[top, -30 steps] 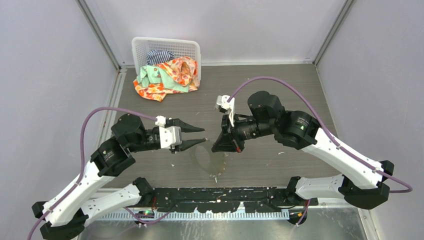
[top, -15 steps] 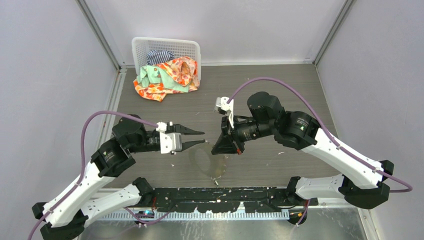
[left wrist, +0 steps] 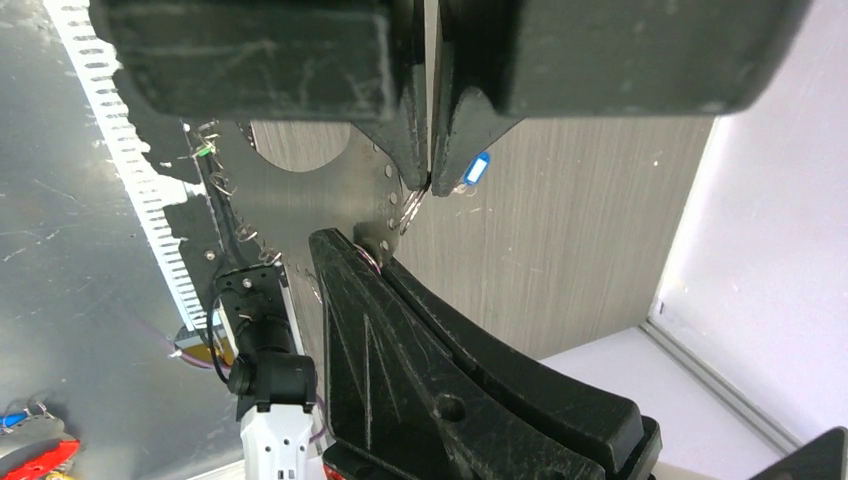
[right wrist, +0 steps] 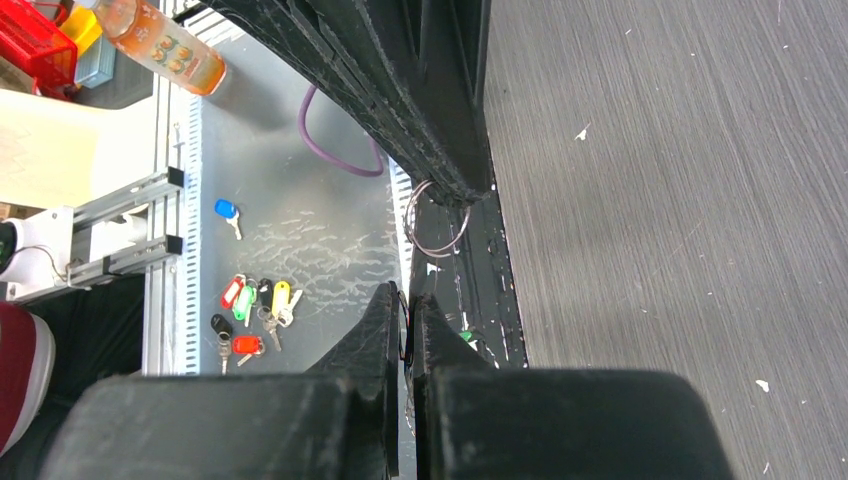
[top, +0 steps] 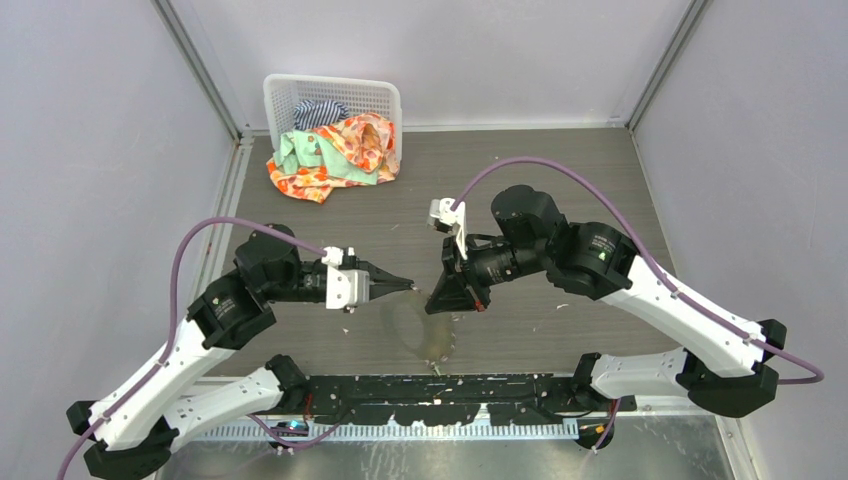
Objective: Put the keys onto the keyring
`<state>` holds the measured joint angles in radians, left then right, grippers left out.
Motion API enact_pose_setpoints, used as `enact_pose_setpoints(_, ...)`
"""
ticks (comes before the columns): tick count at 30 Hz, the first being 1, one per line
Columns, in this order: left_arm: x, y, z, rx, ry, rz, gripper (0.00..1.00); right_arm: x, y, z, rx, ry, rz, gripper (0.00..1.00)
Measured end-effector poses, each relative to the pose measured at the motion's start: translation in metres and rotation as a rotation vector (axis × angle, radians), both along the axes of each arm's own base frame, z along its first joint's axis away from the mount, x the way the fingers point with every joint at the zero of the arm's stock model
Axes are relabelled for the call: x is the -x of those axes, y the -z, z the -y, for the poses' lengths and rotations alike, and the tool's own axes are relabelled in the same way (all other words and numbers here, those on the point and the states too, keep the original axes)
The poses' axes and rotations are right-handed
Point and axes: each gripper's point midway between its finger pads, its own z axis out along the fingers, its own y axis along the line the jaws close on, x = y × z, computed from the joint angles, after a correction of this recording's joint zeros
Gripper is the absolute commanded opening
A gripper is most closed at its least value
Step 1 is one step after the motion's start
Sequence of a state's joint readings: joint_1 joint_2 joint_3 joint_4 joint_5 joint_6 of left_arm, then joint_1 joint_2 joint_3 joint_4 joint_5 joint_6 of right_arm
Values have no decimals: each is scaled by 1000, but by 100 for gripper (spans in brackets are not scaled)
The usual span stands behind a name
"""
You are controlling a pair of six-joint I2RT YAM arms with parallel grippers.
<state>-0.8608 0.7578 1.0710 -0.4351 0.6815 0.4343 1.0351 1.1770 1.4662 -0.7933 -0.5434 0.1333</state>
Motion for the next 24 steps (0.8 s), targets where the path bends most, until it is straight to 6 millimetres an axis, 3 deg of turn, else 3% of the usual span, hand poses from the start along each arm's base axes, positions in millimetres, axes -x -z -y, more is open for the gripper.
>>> enact_pose_setpoints(9,7,-3,-3,-5,35,15,0,0,1,1,9,-12,15,1)
enact_pose_setpoints(17,15,-11,-6,12,104,186,1,2,0,-1,11,-21,13,4)
enact_pose_setpoints(21,16,-11,-6,13,124,227,0,3,-1,-1,8,-24,7,22)
enact_pose_setpoints(24,17,-11,-5,15,131,227,0,2,-2,-2,3,-21,8,28)
